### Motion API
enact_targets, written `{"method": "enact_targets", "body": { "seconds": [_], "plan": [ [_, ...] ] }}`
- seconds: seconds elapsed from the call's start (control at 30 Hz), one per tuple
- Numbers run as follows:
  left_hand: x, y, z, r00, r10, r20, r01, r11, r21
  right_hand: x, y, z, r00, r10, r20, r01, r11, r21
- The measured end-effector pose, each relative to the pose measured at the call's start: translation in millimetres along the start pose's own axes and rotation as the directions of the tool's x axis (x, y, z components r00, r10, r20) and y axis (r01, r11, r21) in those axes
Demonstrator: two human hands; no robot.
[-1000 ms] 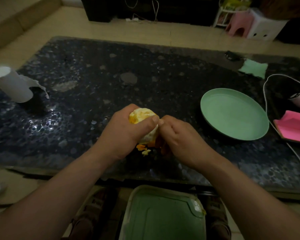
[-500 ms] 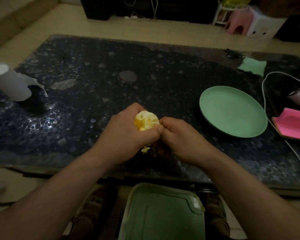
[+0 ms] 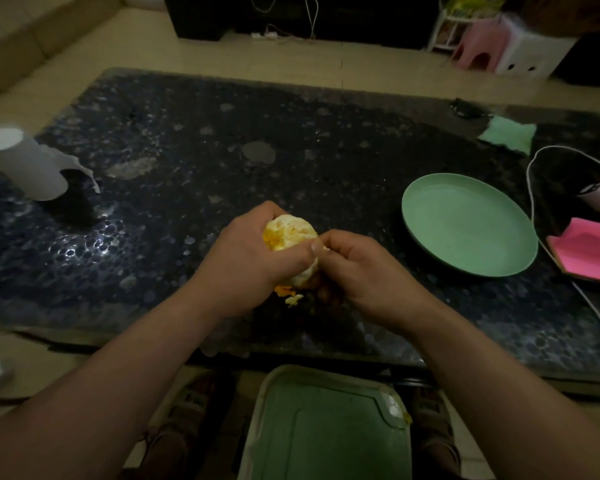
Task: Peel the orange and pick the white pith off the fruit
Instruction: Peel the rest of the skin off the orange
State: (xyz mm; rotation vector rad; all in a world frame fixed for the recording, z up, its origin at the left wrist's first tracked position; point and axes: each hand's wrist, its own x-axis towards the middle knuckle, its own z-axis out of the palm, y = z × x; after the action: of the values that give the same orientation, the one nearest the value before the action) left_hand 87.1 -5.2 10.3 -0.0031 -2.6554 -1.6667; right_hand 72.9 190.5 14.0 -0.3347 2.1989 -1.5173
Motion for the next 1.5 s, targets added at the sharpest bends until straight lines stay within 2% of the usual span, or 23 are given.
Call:
{"method": "enact_targets", "body": {
  "seconds": [0.13, 0.23, 0.3, 0.37, 0.43, 0.5, 0.57, 0.6, 0.63, 0.7, 0.77, 0.87, 0.97, 1.0, 1.07, 1.13, 1.23, 1.4, 1.5],
  "plan": [
    [0.8, -1.1, -0.8, 0.999, -0.025, 0.020, 0.026, 0.999, -0.031, 1.2, 1.4, -2.2, 0.999, 0.003, 0.040, -0.002, 1.000, -0.020],
    [0.4, -1.0, -0.3, 0.999, -0.030, 0.025, 0.031, 0.999, -0.043, 1.1, 1.5, -2.2, 1.000, -0.008, 0.012, 0.009, 0.998, -0.056],
    [1.7, -1.9, -1.4, 0.999, -0.044, 0.021, 0.046, 0.994, -0.104, 1.7, 1.7, -3.1, 0.999, -0.035, -0.011, 0.035, 0.999, -0.033],
    [2.6, -1.1, -2.0, 0.995, -0.091, 0.051, 0.101, 0.964, -0.248, 3.4, 3.3, -5.5, 0.999, -0.052, -0.006, 0.052, 0.998, 0.031],
    [3.7, 0.3, -2.6, 0.981, -0.153, 0.119, 0.192, 0.858, -0.477, 5.6, 6.4, -7.6, 0.999, -0.047, 0.015, 0.044, 0.987, 0.154],
    [4.8, 5.2, -5.8, 0.956, -0.223, 0.188, 0.291, 0.680, -0.673, 7.9, 10.0, -9.1, 1.000, 0.005, 0.020, -0.012, 0.933, 0.360],
    [7.9, 7.2, -9.0, 0.941, -0.267, 0.208, 0.332, 0.604, -0.724, 11.6, 15.5, -10.1, 0.999, 0.051, 0.014, -0.052, 0.889, 0.454],
    [9.1, 6.4, -9.5, 0.939, -0.279, 0.202, 0.336, 0.611, -0.716, 13.6, 18.0, -9.5, 0.998, 0.061, -0.005, -0.054, 0.915, 0.399],
    [9.4, 5.2, -8.7, 0.939, -0.287, 0.191, 0.336, 0.632, -0.699, 15.3, 21.1, -8.4, 0.997, 0.060, -0.041, -0.047, 0.963, 0.264],
    [9.5, 0.9, -3.6, 0.937, -0.301, 0.177, 0.339, 0.666, -0.664, 18.2, 26.1, -5.4, 0.990, 0.025, -0.136, -0.039, 0.994, -0.101],
    [8.8, -2.6, 2.0, 0.934, -0.306, 0.183, 0.349, 0.683, -0.642, 20.0, 29.6, -2.9, 0.985, -0.034, -0.172, -0.028, 0.937, -0.347],
    [10.1, -7.3, 4.4, 0.929, -0.322, 0.183, 0.362, 0.690, -0.627, 20.9, 32.1, -1.6, 0.985, -0.082, -0.152, -0.012, 0.844, -0.536],
    [12.9, -9.7, 5.6, 0.913, -0.375, 0.160, 0.389, 0.683, -0.618, 19.0, 30.4, -5.1, 0.981, -0.088, -0.173, -0.011, 0.864, -0.503],
    [13.6, -10.1, 6.1, 0.911, -0.384, 0.154, 0.394, 0.694, -0.603, 17.5, 27.7, -6.3, 0.981, -0.076, -0.178, -0.009, 0.900, -0.436],
    [14.3, -9.1, 6.9, 0.915, -0.373, 0.152, 0.389, 0.720, -0.574, 13.6, 19.4, -6.8, 0.990, -0.027, -0.141, -0.001, 0.980, -0.197],
    [13.3, -6.7, 8.4, 0.930, -0.334, 0.150, 0.359, 0.753, -0.551, 9.2, 12.0, -3.6, 0.997, 0.004, -0.080, -0.006, 0.999, -0.031],
    [11.6, -4.2, 10.4, 0.954, -0.284, 0.096, 0.297, 0.845, -0.445, 6.6, 10.8, 2.1, 0.995, -0.047, -0.091, 0.043, 0.998, -0.048],
    [8.3, -1.0, 10.8, 0.957, -0.273, 0.101, 0.291, 0.885, -0.365, -0.7, 12.1, 6.1, 0.986, -0.112, -0.123, 0.090, 0.981, -0.170],
    [5.2, -0.6, 14.3, 0.973, -0.228, 0.045, 0.231, 0.933, -0.274, -2.7, 9.4, 9.5, 0.979, -0.130, -0.158, 0.093, 0.970, -0.223]
  ]
}}
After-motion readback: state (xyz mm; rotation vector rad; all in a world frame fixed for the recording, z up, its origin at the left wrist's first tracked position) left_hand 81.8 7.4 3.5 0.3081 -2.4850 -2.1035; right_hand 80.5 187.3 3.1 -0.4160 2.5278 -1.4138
